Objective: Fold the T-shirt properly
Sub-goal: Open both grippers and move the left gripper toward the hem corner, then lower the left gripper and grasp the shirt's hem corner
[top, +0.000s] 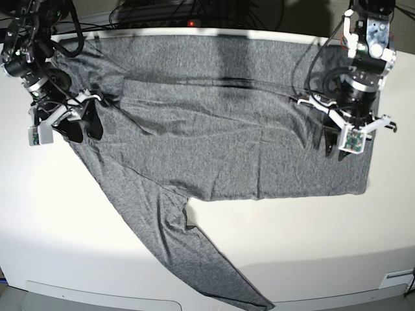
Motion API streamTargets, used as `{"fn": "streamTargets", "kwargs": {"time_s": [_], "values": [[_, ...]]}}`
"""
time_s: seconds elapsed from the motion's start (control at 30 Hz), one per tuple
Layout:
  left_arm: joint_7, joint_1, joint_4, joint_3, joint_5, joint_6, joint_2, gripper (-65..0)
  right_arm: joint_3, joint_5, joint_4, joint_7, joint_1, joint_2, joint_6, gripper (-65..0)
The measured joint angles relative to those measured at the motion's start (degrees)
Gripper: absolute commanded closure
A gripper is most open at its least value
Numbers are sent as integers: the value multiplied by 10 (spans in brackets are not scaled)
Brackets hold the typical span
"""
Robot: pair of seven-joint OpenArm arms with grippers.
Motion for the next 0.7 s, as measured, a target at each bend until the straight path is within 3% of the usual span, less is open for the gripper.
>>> {"fn": "streamTargets", "kwargs": {"time_s": [0.1, 0.5, 0.7], "values": [[49, -51, -2, 1, 1, -2, 0, -125, 1, 0, 0, -5, 0, 1, 0, -299], [11, -193, -88, 1, 2, -3, -125, -125, 2, 0, 0, -33, 1, 0, 0, -299], [14, -282, -179, 2, -87, -2, -175, -124, 1, 23, 0, -91, 24, 0, 0, -299]]}}
